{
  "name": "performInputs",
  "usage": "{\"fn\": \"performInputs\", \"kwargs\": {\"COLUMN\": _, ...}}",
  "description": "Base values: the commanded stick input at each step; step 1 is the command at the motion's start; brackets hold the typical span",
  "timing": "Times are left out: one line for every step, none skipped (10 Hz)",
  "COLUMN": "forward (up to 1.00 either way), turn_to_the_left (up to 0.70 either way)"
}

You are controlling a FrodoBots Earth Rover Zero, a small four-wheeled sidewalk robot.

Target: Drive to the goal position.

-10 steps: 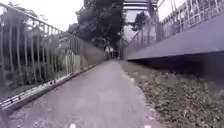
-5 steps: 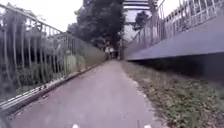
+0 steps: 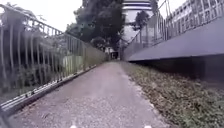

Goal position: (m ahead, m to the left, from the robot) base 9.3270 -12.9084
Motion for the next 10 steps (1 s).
{"fn": "performInputs", "kwargs": {"forward": 0.70, "turn_to_the_left": 0.00}}
{"fn": "performInputs", "kwargs": {"forward": 0.70, "turn_to_the_left": 0.00}}
{"fn": "performInputs", "kwargs": {"forward": 0.70, "turn_to_the_left": 0.00}}
{"fn": "performInputs", "kwargs": {"forward": 0.70, "turn_to_the_left": 0.00}}
{"fn": "performInputs", "kwargs": {"forward": 0.70, "turn_to_the_left": 0.00}}
{"fn": "performInputs", "kwargs": {"forward": 0.70, "turn_to_the_left": 0.00}}
{"fn": "performInputs", "kwargs": {"forward": 0.70, "turn_to_the_left": 0.00}}
{"fn": "performInputs", "kwargs": {"forward": 0.70, "turn_to_the_left": 0.00}}
{"fn": "performInputs", "kwargs": {"forward": 0.70, "turn_to_the_left": 0.00}}
{"fn": "performInputs", "kwargs": {"forward": 0.70, "turn_to_the_left": 0.00}}
